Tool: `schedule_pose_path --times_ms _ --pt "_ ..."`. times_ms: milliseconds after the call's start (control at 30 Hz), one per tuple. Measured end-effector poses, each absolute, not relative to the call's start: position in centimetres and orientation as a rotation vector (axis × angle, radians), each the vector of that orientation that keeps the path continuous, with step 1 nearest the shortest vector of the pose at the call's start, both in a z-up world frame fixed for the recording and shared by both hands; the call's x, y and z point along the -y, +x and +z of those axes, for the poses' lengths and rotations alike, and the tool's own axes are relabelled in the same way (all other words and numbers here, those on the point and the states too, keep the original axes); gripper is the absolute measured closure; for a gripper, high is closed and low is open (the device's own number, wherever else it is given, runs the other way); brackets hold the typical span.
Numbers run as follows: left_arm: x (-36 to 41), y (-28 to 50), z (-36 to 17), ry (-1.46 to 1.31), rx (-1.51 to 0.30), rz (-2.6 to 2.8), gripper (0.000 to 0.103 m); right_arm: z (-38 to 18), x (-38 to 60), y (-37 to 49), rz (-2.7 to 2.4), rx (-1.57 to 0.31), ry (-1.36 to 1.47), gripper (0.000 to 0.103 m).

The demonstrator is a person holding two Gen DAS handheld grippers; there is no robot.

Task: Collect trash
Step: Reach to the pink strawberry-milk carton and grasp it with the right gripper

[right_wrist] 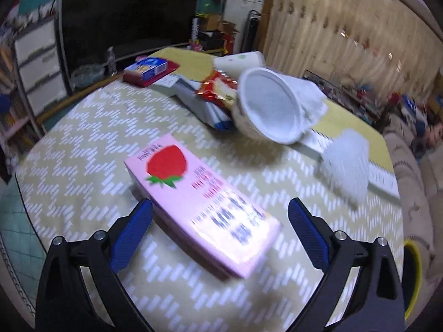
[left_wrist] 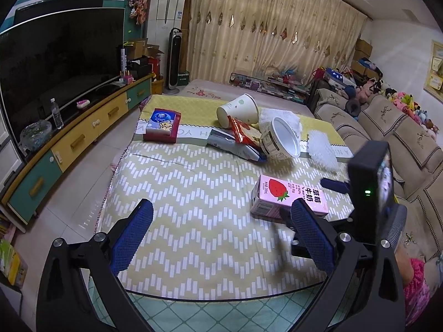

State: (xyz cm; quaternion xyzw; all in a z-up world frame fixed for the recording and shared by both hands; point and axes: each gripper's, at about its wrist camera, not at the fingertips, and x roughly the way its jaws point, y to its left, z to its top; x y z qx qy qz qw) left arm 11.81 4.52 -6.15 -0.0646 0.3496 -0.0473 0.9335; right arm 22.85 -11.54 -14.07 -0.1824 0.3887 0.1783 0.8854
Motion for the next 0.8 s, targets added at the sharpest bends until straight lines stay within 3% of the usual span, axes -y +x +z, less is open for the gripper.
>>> schedule_pose_path --times_ms 333,467,800 --pt "-3.9 12.3 -7.0 -0.137 -0.739 -0.114 0.005 -15.0 14.4 27.1 0.286 -0.948 -0.297 0.01" --pt "-3.4 12.8 -7.3 -0.139 -0.744 -0.125 0.005 -15.3 17.7 26.1 0.355 -0.992 -0.173 0.017" --pt "-1.9 13.5 -7.4 -0.122 -0.752 -0.156 0.005 -14.7 19.9 19.3 0.613 -0.902 -0.064 0.019"
